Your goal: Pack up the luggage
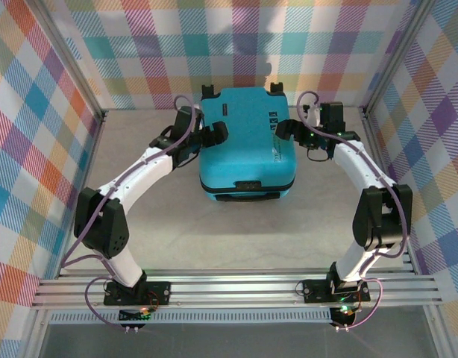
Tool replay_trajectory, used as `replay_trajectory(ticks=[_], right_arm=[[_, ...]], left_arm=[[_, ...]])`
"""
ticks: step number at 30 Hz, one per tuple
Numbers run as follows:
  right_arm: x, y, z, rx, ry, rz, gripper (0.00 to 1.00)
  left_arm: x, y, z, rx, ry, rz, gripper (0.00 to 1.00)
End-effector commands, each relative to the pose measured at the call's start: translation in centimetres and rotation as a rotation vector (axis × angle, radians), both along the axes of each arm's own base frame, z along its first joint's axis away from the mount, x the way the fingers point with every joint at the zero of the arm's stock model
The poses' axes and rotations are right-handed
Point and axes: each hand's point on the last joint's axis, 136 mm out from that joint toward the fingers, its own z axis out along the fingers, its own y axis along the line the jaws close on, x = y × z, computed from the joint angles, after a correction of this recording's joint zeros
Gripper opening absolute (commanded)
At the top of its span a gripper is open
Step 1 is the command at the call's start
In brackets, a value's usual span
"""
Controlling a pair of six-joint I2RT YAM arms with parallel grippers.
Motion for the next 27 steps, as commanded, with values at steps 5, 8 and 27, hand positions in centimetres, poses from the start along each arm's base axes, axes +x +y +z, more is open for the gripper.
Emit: replay_trajectory(ticks=[5, 8, 27], right_arm=[[-1.2, -9.7, 2.4, -0.198, -0.026, -0.284, 0.99], [-2.8, -12.4, 1.4, -0.274, -0.007, -0.389, 0.99], [-6.1, -16.7, -9.0, -0.409, -0.252, -0.52, 0.99]], left_arm=[[-0.8, 10.2, 7.1, 0.066, -0.098, 0.139, 1.0], [-1.8, 15.3, 5.2, 0.072, -0.073, 0.256, 1.0], [-4.4, 24.8, -11.0, 0.493, -0.095, 0.485, 1.0]])
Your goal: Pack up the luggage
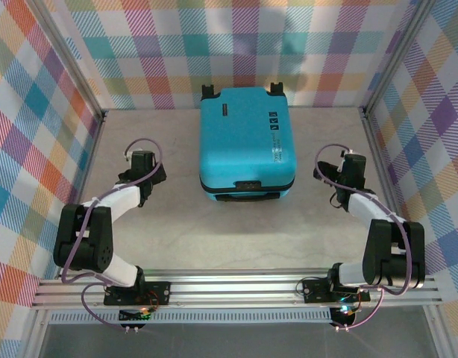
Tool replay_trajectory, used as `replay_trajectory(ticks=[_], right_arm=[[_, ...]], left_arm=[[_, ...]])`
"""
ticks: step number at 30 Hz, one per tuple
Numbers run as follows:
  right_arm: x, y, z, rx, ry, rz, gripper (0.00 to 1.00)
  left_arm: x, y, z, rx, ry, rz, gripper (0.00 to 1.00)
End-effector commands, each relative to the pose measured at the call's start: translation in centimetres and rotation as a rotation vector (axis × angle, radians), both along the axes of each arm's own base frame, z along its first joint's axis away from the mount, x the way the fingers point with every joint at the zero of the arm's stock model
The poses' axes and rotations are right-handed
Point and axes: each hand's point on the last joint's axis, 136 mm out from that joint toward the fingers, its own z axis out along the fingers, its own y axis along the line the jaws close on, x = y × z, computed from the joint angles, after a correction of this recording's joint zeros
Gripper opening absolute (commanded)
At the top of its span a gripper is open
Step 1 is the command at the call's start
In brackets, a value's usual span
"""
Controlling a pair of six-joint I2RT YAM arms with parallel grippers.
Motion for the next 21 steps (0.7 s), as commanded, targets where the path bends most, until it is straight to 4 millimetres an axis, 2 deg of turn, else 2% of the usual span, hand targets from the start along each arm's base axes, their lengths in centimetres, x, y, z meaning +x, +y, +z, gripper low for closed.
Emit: replay_trajectory(ticks=[1, 3, 7, 8, 10, 12, 13, 14, 15, 17, 21], right_arm=[[0.9, -0.3, 1.3, -0.038, -0.135, 0.018, 0.99], [0.7, 0.0, 0.8, -0.033, -0.153, 0.032, 0.99], [0.9, 1.0, -0.6, -0.021, -0.161, 0.095, 0.99], [1.0, 1.8, -0.7, -0.022, -0.176, 0.145, 0.99], [0.4, 4.2, 0.0, -0.043, -0.268, 0.281, 0.99], [-0.3, 5.8, -0.6, -0.085, -0.367, 0.355, 0.99], [-0.2, 6.3, -0.9, -0.094, -0.339, 0.378, 0.99], [0.1, 6.3, -1.3, -0.097, -0.284, 0.371, 0.99], [0.5, 6.5, -1.2, -0.098, -0.303, 0.379, 0.99], [1.0, 5.9, -1.7, -0.093, -0.241, 0.341, 0.99], [0.9, 5.9, -1.6, -0.1, -0.244, 0.336, 0.99]], left_arm=[[1.1, 1.0, 3.0, 0.084, -0.158, 0.001, 1.0], [0.3, 1.4, 2.0, 0.092, -0.159, 0.007, 1.0], [0.0, -0.1, -0.2, 0.073, -0.241, -0.088, 1.0], [-0.2, -1.1, -0.4, 0.064, -0.241, -0.14, 1.0], [-0.5, -1.4, -0.5, 0.034, -0.281, -0.171, 1.0], [-0.9, -1.6, -0.7, 0.041, -0.365, -0.191, 1.0], [-1.4, -1.7, -0.6, 0.027, -0.377, -0.204, 1.0], [-1.7, -1.4, -0.9, 0.007, -0.354, -0.193, 1.0], [-1.3, -1.4, -1.0, 0.006, -0.352, -0.196, 1.0], [-0.5, -2.3, -1.4, -0.006, -0.297, -0.247, 1.0], [-0.4, -2.2, -1.3, -0.003, -0.31, -0.247, 1.0]])
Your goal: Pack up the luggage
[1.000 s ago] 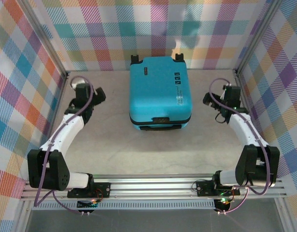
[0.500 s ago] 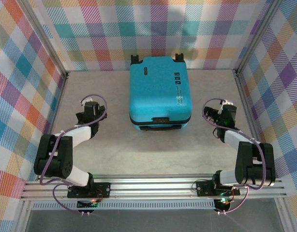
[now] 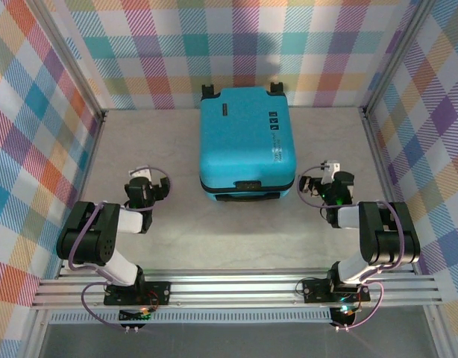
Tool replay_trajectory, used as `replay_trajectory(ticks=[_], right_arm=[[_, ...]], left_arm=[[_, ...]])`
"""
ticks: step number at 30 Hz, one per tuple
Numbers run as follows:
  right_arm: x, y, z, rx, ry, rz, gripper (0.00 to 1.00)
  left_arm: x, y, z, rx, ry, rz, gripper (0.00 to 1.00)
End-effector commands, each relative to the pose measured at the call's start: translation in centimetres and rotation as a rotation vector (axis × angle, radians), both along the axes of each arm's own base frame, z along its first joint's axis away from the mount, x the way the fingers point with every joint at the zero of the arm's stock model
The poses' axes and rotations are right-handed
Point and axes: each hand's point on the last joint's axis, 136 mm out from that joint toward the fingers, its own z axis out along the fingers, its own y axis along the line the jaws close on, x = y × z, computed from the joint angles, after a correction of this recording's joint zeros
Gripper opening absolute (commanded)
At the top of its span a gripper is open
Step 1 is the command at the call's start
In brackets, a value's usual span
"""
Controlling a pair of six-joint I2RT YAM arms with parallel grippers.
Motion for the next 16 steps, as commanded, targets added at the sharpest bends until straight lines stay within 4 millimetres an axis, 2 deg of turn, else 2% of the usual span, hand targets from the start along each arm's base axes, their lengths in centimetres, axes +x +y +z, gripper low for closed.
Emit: replay_trajectory(ticks=[1, 16], right_arm=[[0.86, 0.17, 1.68, -0.024, -0.064, 0.016, 0.99], [0.87, 0.16, 1.64, -0.025, -0.061, 0.015, 0.99]], left_arm=[[1.0, -0.28, 1.66, 0.001, -0.066, -0.033, 1.0], [1.14, -0.81, 1.73, 0.028, -0.058, -0.043, 1.0]])
